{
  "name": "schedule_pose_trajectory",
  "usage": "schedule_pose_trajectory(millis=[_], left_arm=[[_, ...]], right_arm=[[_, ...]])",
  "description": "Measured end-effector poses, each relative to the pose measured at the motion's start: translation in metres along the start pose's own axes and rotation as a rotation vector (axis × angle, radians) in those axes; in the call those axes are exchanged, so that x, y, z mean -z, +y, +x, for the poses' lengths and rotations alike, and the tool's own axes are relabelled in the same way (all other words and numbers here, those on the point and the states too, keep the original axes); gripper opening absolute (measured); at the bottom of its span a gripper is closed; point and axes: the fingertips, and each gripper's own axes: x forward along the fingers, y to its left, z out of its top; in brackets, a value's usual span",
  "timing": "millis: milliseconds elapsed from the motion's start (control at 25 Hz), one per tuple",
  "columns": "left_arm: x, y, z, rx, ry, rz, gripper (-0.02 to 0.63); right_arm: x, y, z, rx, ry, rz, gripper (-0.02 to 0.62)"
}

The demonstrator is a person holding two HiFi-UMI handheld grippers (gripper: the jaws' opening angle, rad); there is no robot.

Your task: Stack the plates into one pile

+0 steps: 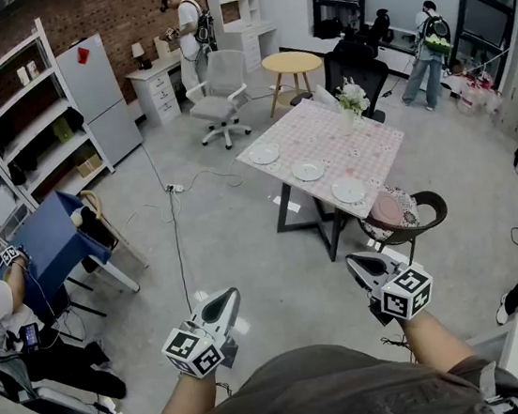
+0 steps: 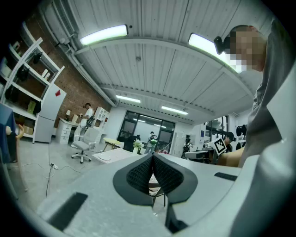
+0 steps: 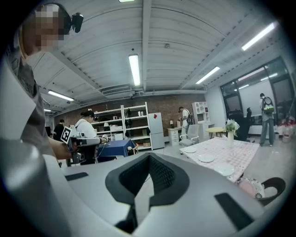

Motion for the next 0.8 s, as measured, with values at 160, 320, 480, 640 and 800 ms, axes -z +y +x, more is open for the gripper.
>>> schedule_pose_trajectory(millis=[160,320,480,640,800], left_arm=[[0.0,0.002,0.002,-0.007,0.004,-0.004,0.005],[-0.003,-0.005,0.012,-0.013,0.0,0.001,0.005],[-0.003,-0.019,0.025,-0.017,-0.003,0.009,0.005],[0.0,-0.033,0.038,-0.022,-0.002,0.013,0.005],[0.004,-0.046,0.051,-0.034,0.007,0.023,0.006]], right_arm=[[-0.001,-0.002,0.001,0.0,-0.001,-0.003,-0.009],[-0.005,-0.011,-0.004,-0.005,-0.005,-0.008,-0.009],[-0.01,-0.017,-0.015,-0.031,-0.003,-0.041,-0.009],[-0.012,-0.018,-0.024,-0.06,-0.001,-0.083,-0.008],[-0.013,-0.028,-0.031,-0.076,-0.007,-0.084,-0.008]])
